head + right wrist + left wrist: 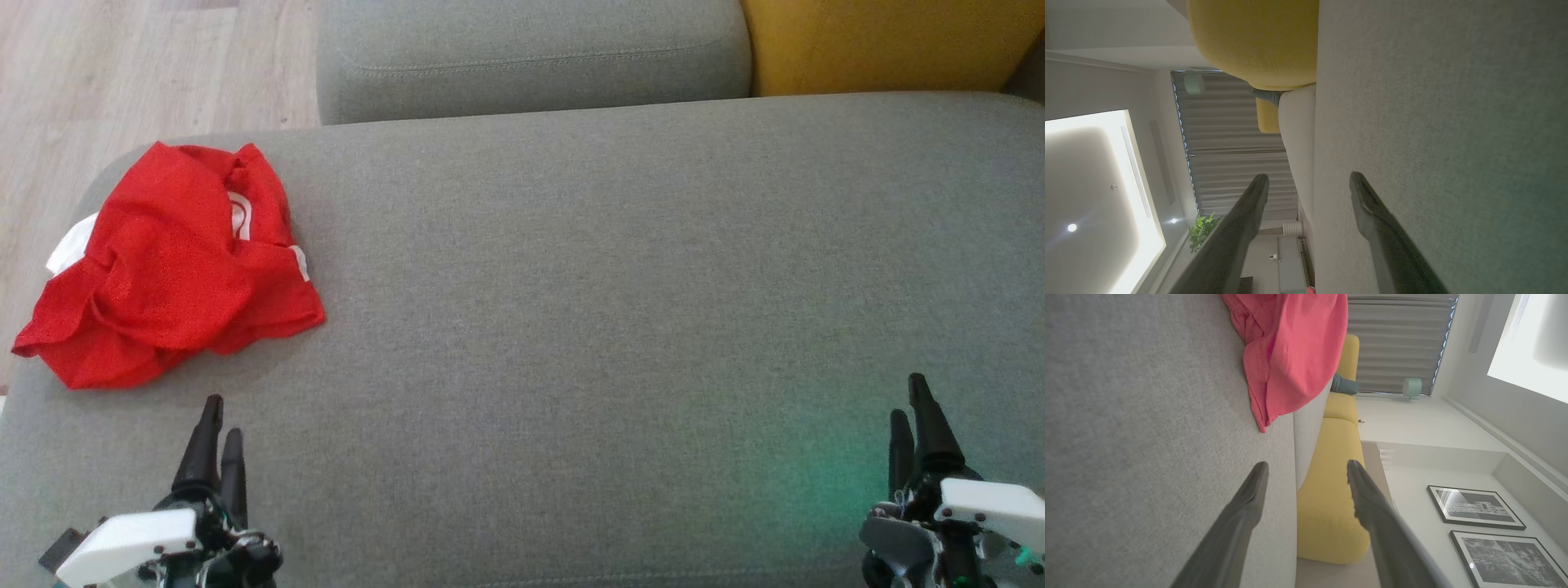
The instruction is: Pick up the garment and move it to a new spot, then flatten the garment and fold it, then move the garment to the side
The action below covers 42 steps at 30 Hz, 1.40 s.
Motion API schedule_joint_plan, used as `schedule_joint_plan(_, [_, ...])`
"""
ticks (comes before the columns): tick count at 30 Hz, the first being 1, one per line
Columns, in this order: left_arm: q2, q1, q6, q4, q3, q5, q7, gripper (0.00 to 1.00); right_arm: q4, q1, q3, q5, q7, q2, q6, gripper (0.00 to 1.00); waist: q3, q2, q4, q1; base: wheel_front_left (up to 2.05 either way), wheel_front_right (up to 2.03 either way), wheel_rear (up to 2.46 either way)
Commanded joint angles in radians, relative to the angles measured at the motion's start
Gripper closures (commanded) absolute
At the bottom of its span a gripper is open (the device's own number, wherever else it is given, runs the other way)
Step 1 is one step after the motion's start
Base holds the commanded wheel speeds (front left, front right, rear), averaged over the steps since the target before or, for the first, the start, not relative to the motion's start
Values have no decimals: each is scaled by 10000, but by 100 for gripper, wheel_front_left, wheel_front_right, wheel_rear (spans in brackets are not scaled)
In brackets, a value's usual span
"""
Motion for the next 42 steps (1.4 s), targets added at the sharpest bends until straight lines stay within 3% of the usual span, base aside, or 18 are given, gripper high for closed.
schedule_joint_plan(1, [100,-488,-19,-406,117,101,-38,0,-398,-469,31,-109,-70,-40,-1,0,0,0,0,0,0,0,0])
schedule_joint_plan(20, [121,-737,264,-1233,349,1950,-594,0,-685,-987,121,-3047,-554,-53,-2,0,-24,0,-4,0,0,0,0])
schedule_joint_plan(42, [146,-742,805,-2541,-560,5783,-1238,0,-1451,-1223,1046,-7360,-1271,-66,-3,0,-9,0,59,0,0,0,0])
